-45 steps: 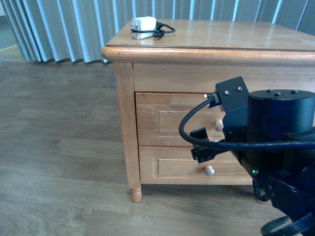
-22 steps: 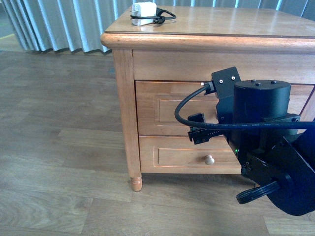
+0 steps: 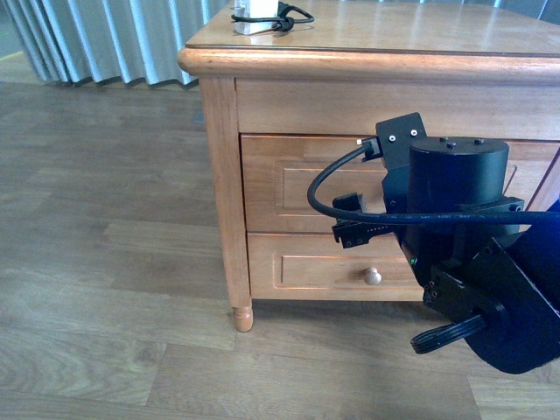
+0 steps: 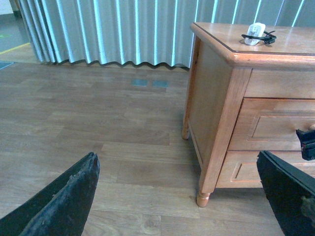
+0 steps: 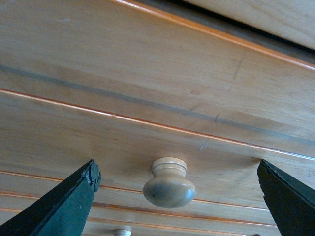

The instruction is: Put charger into drawer

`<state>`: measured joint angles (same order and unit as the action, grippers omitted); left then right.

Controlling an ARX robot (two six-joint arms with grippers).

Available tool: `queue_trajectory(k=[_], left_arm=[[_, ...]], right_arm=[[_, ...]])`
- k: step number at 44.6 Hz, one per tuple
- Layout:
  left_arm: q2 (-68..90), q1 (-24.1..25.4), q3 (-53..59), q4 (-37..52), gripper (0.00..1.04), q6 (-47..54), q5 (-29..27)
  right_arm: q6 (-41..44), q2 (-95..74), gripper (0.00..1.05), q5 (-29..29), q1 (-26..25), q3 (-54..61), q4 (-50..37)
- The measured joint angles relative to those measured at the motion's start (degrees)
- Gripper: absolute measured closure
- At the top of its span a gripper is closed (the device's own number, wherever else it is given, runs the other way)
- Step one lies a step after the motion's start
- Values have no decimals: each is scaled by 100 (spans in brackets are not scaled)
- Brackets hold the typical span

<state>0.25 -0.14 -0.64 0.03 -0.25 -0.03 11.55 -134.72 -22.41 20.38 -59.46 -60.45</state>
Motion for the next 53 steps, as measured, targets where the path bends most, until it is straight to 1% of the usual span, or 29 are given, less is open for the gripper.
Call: queue_trajectory(k=[20,53], left_arm=[[0,0,0,0,6,0,0],[0,0,0,0,6,0,0]], right_arm=[[-26,-42,8,15,92,-39,2],[-31,-48,8,-26,103,-37,-15]])
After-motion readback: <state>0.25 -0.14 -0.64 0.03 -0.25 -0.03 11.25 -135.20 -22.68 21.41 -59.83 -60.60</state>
